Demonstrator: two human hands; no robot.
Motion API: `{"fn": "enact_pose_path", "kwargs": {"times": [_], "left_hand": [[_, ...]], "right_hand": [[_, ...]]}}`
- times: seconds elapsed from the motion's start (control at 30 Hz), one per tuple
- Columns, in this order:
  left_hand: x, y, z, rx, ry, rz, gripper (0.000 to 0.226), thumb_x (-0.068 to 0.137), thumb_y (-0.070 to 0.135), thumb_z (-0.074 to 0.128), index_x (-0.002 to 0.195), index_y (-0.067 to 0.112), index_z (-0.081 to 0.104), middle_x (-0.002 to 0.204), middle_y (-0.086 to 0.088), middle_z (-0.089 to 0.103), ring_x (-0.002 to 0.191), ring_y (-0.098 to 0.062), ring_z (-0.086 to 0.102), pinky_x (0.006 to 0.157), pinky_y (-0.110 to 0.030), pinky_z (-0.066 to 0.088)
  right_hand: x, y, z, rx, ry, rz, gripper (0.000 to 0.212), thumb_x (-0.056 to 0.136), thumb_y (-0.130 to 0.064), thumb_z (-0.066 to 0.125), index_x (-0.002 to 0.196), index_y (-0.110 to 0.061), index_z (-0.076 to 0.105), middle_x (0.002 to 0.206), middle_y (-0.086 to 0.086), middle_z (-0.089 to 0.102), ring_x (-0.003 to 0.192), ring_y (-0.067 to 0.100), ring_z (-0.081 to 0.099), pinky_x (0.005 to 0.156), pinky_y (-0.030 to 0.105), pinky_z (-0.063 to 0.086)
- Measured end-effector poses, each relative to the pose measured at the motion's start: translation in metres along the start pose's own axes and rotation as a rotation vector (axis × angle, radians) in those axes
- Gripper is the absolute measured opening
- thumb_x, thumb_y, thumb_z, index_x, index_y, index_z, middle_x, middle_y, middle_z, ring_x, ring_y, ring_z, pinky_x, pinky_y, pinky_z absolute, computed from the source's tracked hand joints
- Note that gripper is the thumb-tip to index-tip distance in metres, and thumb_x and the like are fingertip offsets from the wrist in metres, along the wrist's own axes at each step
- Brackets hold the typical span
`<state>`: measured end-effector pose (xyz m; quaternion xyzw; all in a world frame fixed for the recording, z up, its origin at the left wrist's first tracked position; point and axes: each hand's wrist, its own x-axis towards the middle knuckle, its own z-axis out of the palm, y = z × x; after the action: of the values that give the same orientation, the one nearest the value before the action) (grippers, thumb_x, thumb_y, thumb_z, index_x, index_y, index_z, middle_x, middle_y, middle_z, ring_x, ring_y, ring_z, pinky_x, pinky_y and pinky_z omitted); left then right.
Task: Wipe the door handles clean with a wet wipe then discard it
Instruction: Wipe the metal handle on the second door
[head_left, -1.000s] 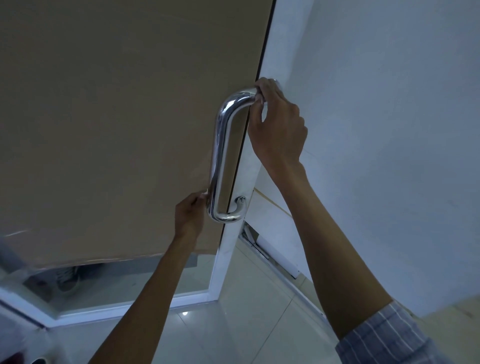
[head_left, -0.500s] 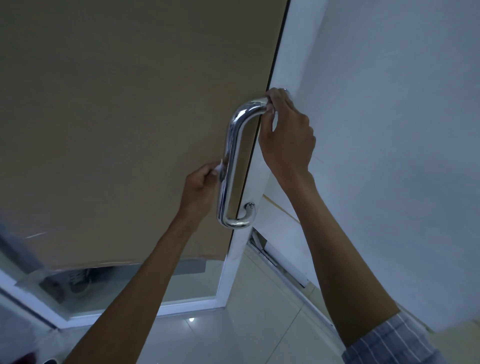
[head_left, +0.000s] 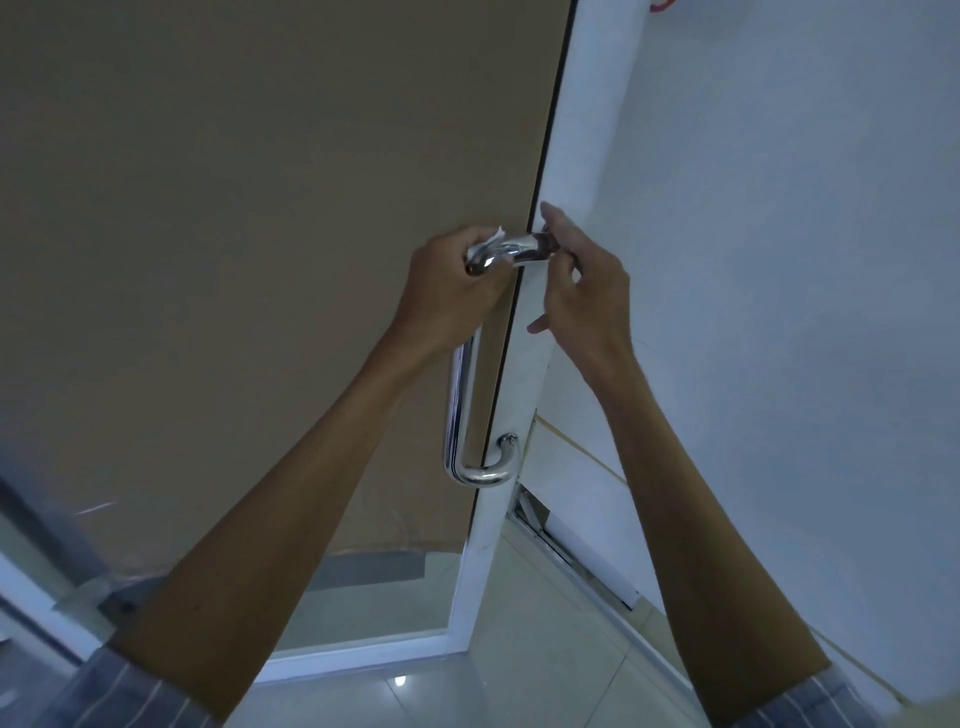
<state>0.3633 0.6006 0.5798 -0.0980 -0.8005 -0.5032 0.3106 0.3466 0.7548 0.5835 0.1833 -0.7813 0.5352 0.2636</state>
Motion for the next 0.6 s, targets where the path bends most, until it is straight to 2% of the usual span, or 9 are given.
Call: {"fn": "enact_pose_path", "kwargs": {"times": [0.07,0.17,0.2,0.23,0.3,0.33,0.43,0.5,0.6], "left_hand": [[0.010,0.012,0.006,0.185,-0.059,0.122,0.024,0.097,0.021,0.066,0.118,0.014,0.073,0.096,0.002,0.072,0.081,-0.006,0.065,0.072,-0.022,0.051],[0.028,0.023,0.023,0.427,-0.157,0.263,0.013,0.098,0.015,0.061,0.093,0.007,0.070,0.083,-0.006,0.067,0.073,-0.022,0.062,0.067,-0.041,0.052],[0.033,0.026,0.030,0.476,-0.185,0.274,0.015,0.100,0.013,0.059,0.092,0.006,0.069,0.081,-0.008,0.066,0.071,-0.023,0.062,0.066,-0.045,0.054],[0.037,0.029,0.038,0.517,-0.208,0.296,0.016,0.102,0.012,0.058,0.094,0.005,0.069,0.081,-0.009,0.067,0.070,-0.023,0.064,0.066,-0.046,0.056],[0.041,0.031,0.049,0.618,-0.225,0.306,0.016,0.104,0.016,0.057,0.100,0.007,0.069,0.086,-0.010,0.067,0.074,-0.023,0.066,0.068,-0.044,0.058],[0.044,0.033,0.054,0.657,-0.226,0.305,0.016,0.104,0.017,0.057,0.098,0.008,0.068,0.085,-0.009,0.066,0.073,-0.024,0.065,0.069,-0.043,0.059],[0.050,0.037,0.060,0.717,-0.277,0.291,0.012,0.101,0.011,0.061,0.093,0.006,0.066,0.085,-0.011,0.064,0.075,-0.029,0.066,0.072,-0.041,0.056],[0.050,0.037,0.062,0.769,-0.267,0.293,0.005,0.100,0.005,0.063,0.095,0.005,0.066,0.087,-0.011,0.066,0.080,-0.028,0.066,0.072,-0.036,0.048],[0.039,0.033,0.057,0.759,-0.187,0.409,0.008,0.100,0.010,0.067,0.093,0.011,0.062,0.087,-0.009,0.068,0.081,-0.028,0.066,0.071,-0.034,0.039]], "right_hand": [[0.002,-0.002,-0.011,0.226,0.021,0.077,0.047,0.110,-0.011,0.043,0.150,-0.030,0.058,0.146,-0.004,0.063,0.102,0.018,0.072,0.054,0.039,0.064],[-0.002,0.001,-0.021,0.331,0.162,0.142,0.043,0.110,-0.012,0.046,0.148,-0.026,0.060,0.144,-0.007,0.065,0.066,0.020,0.068,0.053,0.035,0.063],[-0.004,0.003,-0.023,0.336,0.185,0.141,0.044,0.110,-0.011,0.045,0.149,-0.024,0.058,0.141,-0.006,0.068,0.066,0.023,0.070,0.053,0.035,0.062],[-0.007,0.006,-0.027,0.337,0.195,0.131,0.045,0.110,-0.010,0.043,0.151,-0.022,0.056,0.137,-0.003,0.071,0.078,0.026,0.074,0.053,0.035,0.063],[-0.012,0.011,-0.032,0.328,0.194,0.125,0.047,0.110,-0.008,0.040,0.153,-0.020,0.053,0.132,0.002,0.073,0.103,0.024,0.072,0.054,0.036,0.063],[-0.013,0.014,-0.036,0.323,0.199,0.132,0.048,0.109,-0.007,0.039,0.153,-0.020,0.054,0.129,0.003,0.075,0.104,0.024,0.071,0.054,0.035,0.063],[-0.013,0.021,-0.041,0.294,0.208,0.157,0.048,0.109,-0.008,0.039,0.151,-0.022,0.055,0.118,-0.001,0.079,0.075,0.033,0.072,0.053,0.035,0.063],[-0.010,0.026,-0.041,0.283,0.200,0.168,0.048,0.109,-0.007,0.039,0.151,-0.022,0.055,0.110,-0.004,0.081,0.059,0.027,0.060,0.054,0.036,0.064],[-0.004,0.027,-0.037,0.296,0.181,0.182,0.049,0.108,-0.006,0.037,0.151,-0.021,0.055,0.099,-0.005,0.082,0.059,0.025,0.055,0.054,0.038,0.064]]}}
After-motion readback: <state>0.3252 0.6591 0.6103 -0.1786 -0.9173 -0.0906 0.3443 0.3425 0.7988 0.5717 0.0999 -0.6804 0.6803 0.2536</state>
